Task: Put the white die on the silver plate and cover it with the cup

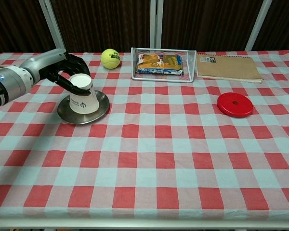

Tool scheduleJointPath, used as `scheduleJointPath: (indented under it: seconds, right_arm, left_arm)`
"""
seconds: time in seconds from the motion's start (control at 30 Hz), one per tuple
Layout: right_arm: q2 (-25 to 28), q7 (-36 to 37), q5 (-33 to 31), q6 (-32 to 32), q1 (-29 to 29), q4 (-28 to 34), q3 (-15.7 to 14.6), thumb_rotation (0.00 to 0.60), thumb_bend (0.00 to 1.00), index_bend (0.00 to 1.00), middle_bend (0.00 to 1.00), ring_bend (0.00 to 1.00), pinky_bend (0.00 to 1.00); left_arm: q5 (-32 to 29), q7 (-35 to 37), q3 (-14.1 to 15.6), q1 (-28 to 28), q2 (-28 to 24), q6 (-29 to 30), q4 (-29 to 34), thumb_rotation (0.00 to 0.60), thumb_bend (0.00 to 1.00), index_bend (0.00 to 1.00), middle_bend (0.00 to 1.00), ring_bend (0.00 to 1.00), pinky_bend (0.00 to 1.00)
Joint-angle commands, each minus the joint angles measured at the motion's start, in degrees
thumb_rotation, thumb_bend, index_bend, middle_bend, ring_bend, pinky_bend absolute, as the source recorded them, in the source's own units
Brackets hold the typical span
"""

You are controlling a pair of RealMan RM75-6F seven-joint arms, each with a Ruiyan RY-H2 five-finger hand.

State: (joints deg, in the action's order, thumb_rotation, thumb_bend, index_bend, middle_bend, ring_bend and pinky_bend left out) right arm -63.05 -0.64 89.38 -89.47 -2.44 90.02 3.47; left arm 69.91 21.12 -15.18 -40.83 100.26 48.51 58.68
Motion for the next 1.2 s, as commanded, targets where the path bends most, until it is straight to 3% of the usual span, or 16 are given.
scheduleJointPath:
  seconds: [0.03, 0.2, 0.47, 0.83, 1.2]
  right_arm:
    - [-0.1, 0.1, -0.1, 0.2, -0.1, -0.1, 0.0, 0.600, 0.33, 0.05, 0.21, 0.00, 0.01]
    - [-0.3, 0.2, 0.1, 0.5, -0.4, -0.3, 0.0, 0.600, 0.33, 0.05, 0.20, 0.00, 0.01]
    - [-0.1, -0.1, 0.1, 0.3, -0.3, -0.1, 0.0, 0.600, 0.33, 0.05, 0.20, 0.00, 0.01]
    - [-0.1, -0.2, 0.2, 0.1, -0.4, 0.0, 0.2, 0.600, 0.33, 0.05, 0.20, 0.00, 0.01]
    - [-0.2, 0.0, 0.1, -0.2, 0.0, -0.2, 0.0, 0.600, 0.33, 0.05, 0.20, 0.00, 0.01]
  left_arm:
    - [-2.1, -0.2, -0.9, 0.3, 0.3, -0.7, -2.1, 0.600, 0.14, 0.52, 0.50, 0.32, 0.25]
    - [-4.1, 3.0, -1.7, 1.2, -1.4, -3.3, 0.0, 0.600, 0.14, 0.52, 0.50, 0.32, 0.24]
    - [0.8, 6.2, -0.3, 1.7, -3.3, -1.3, 7.3, 0.600, 0.14, 0.52, 0.50, 0.32, 0.24]
    - [-3.3, 0.6, -1.4, 0.5, 0.4, -1.1, -1.4, 0.600, 0.14, 0.52, 0.50, 0.32, 0.24]
    - [1.2, 2.7, 0.8, 1.0, -0.2, 0.3, 4.4, 0.600, 0.13, 0.52, 0.50, 0.32, 0.24]
